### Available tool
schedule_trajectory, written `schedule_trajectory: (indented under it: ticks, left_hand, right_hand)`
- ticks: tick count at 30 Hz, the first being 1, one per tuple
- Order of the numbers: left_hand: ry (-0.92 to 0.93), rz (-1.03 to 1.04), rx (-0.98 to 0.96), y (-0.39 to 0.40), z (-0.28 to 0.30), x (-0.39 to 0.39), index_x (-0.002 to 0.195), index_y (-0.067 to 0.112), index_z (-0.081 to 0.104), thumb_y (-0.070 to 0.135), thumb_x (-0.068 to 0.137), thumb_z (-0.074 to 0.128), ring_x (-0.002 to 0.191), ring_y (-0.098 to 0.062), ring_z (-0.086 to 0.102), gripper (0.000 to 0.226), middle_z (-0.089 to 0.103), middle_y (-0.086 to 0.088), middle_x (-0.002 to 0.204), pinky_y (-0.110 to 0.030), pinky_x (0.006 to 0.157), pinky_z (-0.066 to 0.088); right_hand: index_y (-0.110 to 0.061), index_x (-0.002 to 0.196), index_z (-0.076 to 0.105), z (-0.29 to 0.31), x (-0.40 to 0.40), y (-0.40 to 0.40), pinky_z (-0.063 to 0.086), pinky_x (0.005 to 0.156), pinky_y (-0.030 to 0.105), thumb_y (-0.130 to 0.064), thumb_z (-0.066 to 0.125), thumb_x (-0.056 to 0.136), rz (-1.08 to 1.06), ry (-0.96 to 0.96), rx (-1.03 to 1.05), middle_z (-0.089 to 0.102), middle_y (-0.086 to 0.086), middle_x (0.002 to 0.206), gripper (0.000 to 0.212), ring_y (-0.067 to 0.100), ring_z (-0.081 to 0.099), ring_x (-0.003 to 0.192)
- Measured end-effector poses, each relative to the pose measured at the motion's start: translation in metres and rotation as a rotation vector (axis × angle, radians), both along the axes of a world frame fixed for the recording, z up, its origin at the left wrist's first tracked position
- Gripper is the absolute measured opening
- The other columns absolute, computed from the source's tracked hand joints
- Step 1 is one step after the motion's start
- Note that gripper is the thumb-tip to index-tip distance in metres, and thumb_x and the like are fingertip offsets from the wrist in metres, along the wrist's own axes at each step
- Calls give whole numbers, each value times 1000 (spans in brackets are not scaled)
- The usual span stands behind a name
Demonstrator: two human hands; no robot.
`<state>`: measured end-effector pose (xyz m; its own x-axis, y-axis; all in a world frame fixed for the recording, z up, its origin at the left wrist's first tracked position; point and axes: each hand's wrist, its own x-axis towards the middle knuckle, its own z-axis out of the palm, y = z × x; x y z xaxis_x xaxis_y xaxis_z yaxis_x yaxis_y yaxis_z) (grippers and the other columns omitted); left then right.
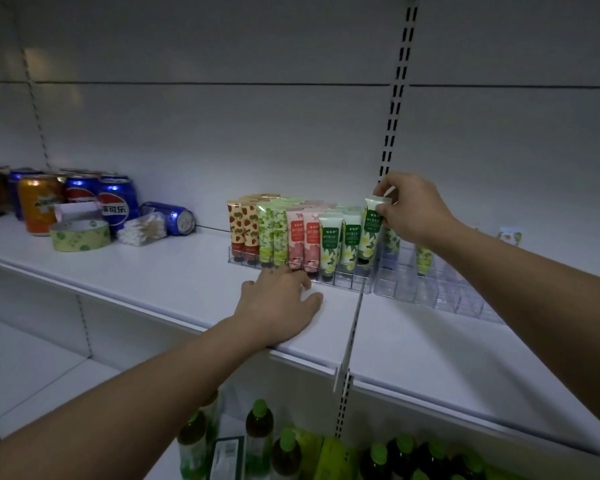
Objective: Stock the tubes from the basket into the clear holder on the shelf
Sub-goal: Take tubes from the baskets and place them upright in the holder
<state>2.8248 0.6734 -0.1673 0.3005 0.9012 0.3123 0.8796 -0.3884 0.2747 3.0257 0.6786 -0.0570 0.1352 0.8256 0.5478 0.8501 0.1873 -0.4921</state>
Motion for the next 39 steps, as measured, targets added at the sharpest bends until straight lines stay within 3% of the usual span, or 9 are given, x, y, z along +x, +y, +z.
schedule_trajectory:
  ticks: [7,10,13,15,19,23,31,36,39]
  left_hand:
    - [60,10,14,2,-4,3,126,32,52,52,93,39,122,-23,39,40,48,3,132,-48,99,34]
    - [63,11,17,2,-4,4,126,30,52,51,94,39,121,-23,40,41,49,2,130,-48,98,35]
    - [30,9,21,-1,-3,3,123,27,54,47,94,40,117,-24,43,38,52,1,126,-48,98,39]
    - [-21,35,49,-5,-2,2,119,23,57,41,94,40,112,-24,47,35,57,-1,121,-46,95,42]
    - [-9,145,132,-25,2,2,117,21,59,33,95,38,109,-23,50,33,62,-2,117,-43,92,41]
    - [-4,156,57,-54,2,-9,127,23,53,37,94,36,117,-25,46,39,57,-4,125,-47,97,35]
    - [-145,205,70,-129,-13,-79,120,24,58,38,92,44,116,-30,46,34,54,-7,124,-48,94,40]
    - [-176,295,-53,-162,-72,-135,116,25,61,40,90,50,111,-32,53,32,61,-9,118,-42,90,48]
    - [-166,330,-309,-171,-124,-163,107,22,63,37,90,52,102,-30,60,25,67,-10,109,-35,85,50]
  right_hand:
    - [-14,105,59,-19,-1,10,57,79,46,0,57,92,-44,-75,-115,61,17,111,19,31,64,87]
    - [-14,112,59,-23,1,10,56,70,36,0,55,93,-42,-91,-132,61,17,114,24,27,63,84]
    - [-12,125,56,-17,0,3,52,82,35,-8,59,93,-47,-123,-136,57,15,125,32,25,58,97]
    - [-10,127,54,-14,-2,-7,45,80,31,-12,58,94,-76,-114,-91,55,14,124,33,21,54,95]
    - [-8,113,58,-17,-15,-40,51,87,37,-13,53,96,-80,-8,-136,63,11,112,18,24,60,96]
    - [-10,102,65,-16,-45,-77,53,90,45,-21,54,97,26,-92,-234,69,9,101,17,24,64,92]
    - [-2,96,68,-27,-125,-147,51,65,34,-30,56,96,254,-143,-407,70,17,93,30,27,63,77]
    - [-4,94,69,-78,-176,-170,56,61,35,-27,54,96,383,-173,-528,72,15,89,27,29,69,75]
    - [-1,94,70,-130,-204,-172,55,57,34,-23,55,94,423,-217,-659,73,18,90,27,31,70,74]
